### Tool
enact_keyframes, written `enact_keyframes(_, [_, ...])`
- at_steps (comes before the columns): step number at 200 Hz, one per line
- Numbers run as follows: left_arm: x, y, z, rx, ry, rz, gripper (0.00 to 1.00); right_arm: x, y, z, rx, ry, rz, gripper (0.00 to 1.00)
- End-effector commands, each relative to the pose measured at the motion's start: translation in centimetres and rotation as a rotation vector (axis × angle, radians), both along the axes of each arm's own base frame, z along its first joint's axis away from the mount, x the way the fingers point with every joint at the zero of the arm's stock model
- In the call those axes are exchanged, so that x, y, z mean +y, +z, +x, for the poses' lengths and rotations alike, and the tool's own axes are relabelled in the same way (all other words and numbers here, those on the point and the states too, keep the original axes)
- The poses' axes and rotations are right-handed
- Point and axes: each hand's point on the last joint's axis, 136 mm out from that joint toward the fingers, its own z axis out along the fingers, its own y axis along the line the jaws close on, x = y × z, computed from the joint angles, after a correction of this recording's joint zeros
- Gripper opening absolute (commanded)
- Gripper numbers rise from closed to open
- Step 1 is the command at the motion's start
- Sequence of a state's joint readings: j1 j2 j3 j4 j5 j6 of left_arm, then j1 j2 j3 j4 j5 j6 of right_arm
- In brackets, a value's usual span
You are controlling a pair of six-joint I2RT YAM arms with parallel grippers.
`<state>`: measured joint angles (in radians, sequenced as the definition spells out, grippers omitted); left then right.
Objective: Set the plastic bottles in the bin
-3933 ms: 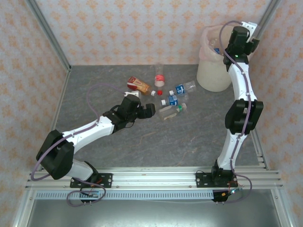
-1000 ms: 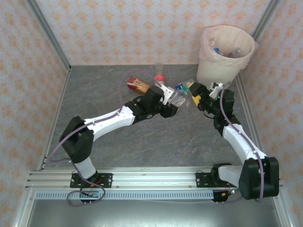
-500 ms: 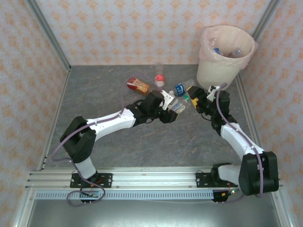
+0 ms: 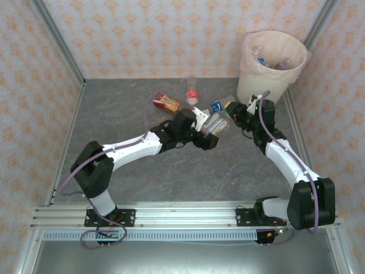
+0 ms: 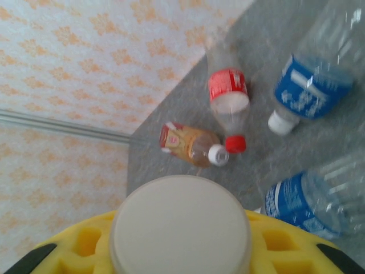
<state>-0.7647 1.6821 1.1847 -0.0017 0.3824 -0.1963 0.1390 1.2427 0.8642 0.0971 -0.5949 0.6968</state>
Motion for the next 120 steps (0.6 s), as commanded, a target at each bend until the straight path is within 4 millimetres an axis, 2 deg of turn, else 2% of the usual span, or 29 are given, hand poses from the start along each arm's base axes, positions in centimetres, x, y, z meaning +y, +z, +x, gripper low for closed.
enact_keyframes(1, [1.8, 3.8, 0.5, -0.058, 0.063, -0.131, 1.00, -3.6, 7.4, 2.4, -0.213, -0.172, -0.208, 0.28])
enact_keyframes(26, [3.9, 4.5, 0.3, -0.083, 0.121, -0.160, 1.00, -9.0, 13.8, 5.7, -0.326, -0.469, -0.310, 0.28])
enact_keyframes(45, [5.3, 3.8, 0.0, -0.085, 0.161, -0.143, 1.00, -12.9, 18.6, 8.5, -0.450, -0.665, -0.199, 0.28])
enact_keyframes(56, [6.0, 3.3, 0.0, -0.084, 0.183, -0.135, 1.00, -15.2, 20.1, 10.5, -0.506, -0.766, -0.086, 0.27])
enact_keyframes(70, [6.5, 2.6, 0.0, -0.077, 0.204, -0.127, 1.00, -18.0, 21.1, 13.3, -0.566, -0.872, 0.030, 0.26])
enact_keyframes(85, [7.0, 2.0, 0.1, -0.066, 0.222, -0.120, 1.00, -19.9, 22.0, 15.9, -0.604, -0.960, 0.050, 0.24])
enact_keyframes(111, [7.6, 1.6, 0.2, -0.069, 0.245, -0.108, 1.00, -21.9, 21.0, 19.3, -0.569, -1.072, -0.036, 0.24])
enact_keyframes(120, [7.9, 1.4, 0.3, -0.070, 0.258, -0.105, 1.00, -22.4, 19.9, 20.2, -0.538, -1.103, -0.077, 0.25])
